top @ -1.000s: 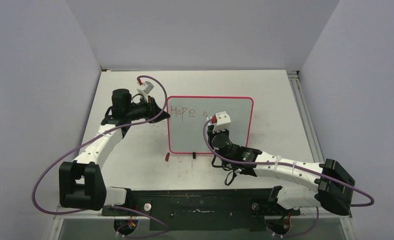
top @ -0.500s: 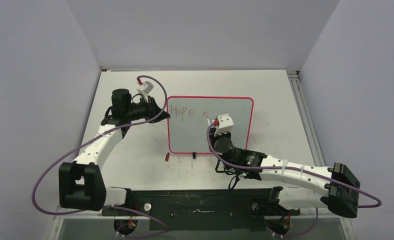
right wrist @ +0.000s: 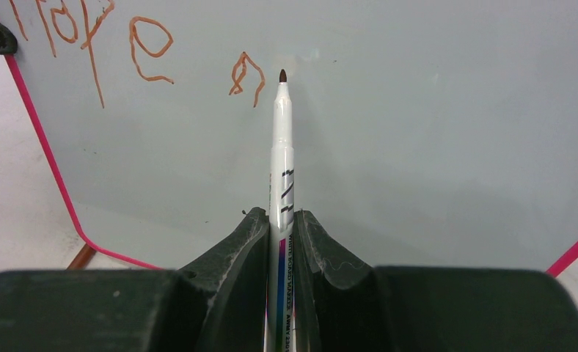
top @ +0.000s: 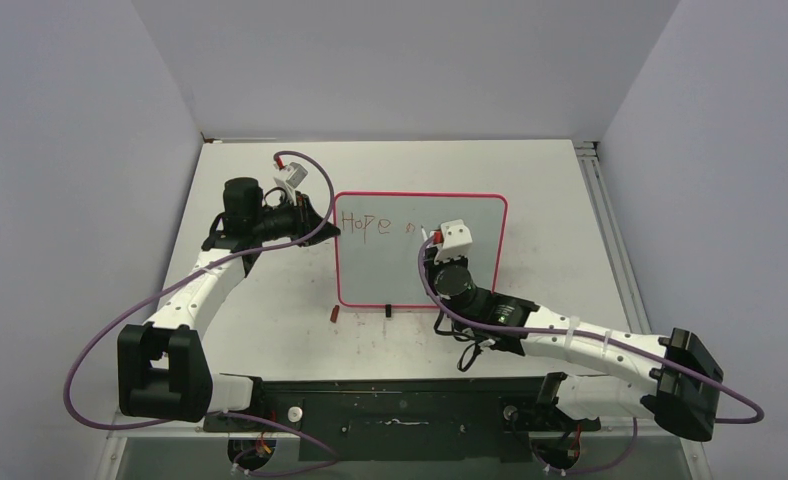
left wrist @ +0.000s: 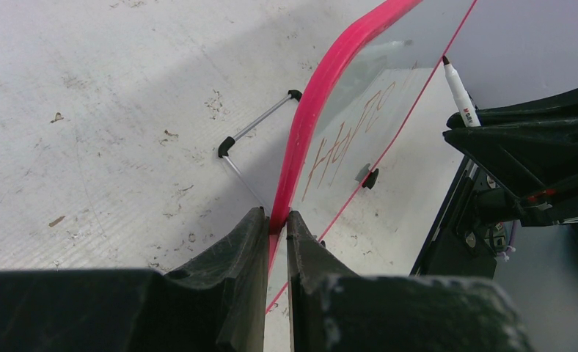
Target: Write a sentence on the whiteboard
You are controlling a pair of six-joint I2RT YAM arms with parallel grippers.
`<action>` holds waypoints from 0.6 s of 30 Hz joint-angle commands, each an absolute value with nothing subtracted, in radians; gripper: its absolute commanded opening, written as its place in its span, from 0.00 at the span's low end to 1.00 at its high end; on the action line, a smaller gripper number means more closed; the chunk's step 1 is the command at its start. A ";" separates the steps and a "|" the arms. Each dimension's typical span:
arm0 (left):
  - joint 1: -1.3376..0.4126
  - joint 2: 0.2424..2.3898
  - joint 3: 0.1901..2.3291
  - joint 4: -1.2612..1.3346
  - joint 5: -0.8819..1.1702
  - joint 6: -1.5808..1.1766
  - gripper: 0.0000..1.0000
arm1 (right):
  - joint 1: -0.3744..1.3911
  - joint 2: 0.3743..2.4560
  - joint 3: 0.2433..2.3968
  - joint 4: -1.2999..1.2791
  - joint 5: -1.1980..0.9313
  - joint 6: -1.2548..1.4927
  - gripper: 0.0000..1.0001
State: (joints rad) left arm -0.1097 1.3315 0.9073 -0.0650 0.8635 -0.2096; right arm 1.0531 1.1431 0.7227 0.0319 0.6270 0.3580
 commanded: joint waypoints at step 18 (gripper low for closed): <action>-0.110 1.304 0.920 -0.028 0.861 -0.224 0.00 | 1.020 1.203 0.745 0.097 0.575 0.338 0.05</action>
State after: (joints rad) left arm -0.1101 1.3315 0.9073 -0.0650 0.8635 -0.2096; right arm 1.0275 1.1896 0.7227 0.0589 0.5831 0.3408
